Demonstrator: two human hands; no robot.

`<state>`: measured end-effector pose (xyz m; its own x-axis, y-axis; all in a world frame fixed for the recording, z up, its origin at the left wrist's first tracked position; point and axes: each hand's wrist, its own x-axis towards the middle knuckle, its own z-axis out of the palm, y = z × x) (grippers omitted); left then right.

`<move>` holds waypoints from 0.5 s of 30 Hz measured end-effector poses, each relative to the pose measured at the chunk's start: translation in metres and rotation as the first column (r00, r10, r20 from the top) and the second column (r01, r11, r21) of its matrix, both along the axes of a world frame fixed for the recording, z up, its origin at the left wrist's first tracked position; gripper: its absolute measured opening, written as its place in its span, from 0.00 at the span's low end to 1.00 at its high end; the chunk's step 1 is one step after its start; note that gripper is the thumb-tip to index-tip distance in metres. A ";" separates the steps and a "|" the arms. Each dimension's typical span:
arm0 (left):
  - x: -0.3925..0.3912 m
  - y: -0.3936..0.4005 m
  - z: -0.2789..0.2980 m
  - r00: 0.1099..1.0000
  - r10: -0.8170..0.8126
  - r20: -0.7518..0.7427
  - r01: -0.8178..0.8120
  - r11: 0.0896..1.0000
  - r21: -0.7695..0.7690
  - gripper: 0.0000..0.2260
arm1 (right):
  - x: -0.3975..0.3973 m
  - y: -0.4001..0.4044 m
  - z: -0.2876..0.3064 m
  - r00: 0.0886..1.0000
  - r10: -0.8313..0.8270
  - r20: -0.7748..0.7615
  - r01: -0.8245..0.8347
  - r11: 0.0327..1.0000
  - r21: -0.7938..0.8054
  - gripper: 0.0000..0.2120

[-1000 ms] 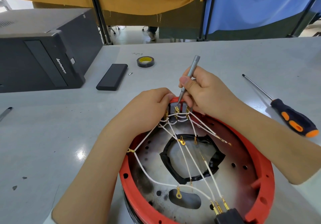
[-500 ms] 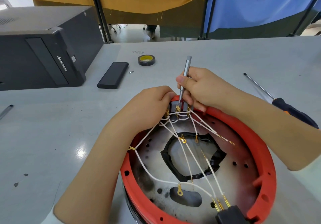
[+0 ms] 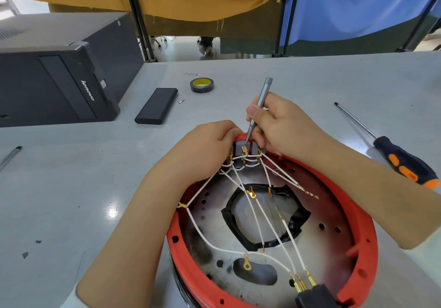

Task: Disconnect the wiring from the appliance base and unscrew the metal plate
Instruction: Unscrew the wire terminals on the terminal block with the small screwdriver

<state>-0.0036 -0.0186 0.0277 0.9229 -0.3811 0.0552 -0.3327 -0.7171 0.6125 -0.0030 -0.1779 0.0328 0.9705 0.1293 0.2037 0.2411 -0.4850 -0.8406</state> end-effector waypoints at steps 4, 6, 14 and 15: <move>0.000 0.000 0.000 1.000 0.003 0.000 -0.003 1.000 -0.002 0.13 | 0.001 0.001 -0.001 1.000 0.001 -0.006 -0.001 0.999 -0.047 0.09; 0.000 0.000 0.000 1.000 0.004 0.001 -0.004 1.000 0.002 0.13 | 0.002 0.001 0.001 0.999 0.010 -0.046 -0.012 0.999 -0.041 0.09; 0.001 0.000 -0.001 1.000 0.013 0.006 -0.013 1.000 0.004 0.13 | 0.008 0.002 0.003 0.993 0.022 -0.119 -0.030 0.998 -0.064 0.10; 0.001 0.000 -0.001 1.000 0.011 0.004 -0.011 1.000 0.001 0.13 | 0.007 0.001 0.002 0.995 0.015 -0.101 -0.021 0.998 -0.053 0.10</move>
<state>-0.0027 -0.0186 0.0264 0.9268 -0.3710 0.0588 -0.3275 -0.7214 0.6102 0.0039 -0.1766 0.0347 0.9831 0.1552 0.0974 0.1657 -0.5264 -0.8339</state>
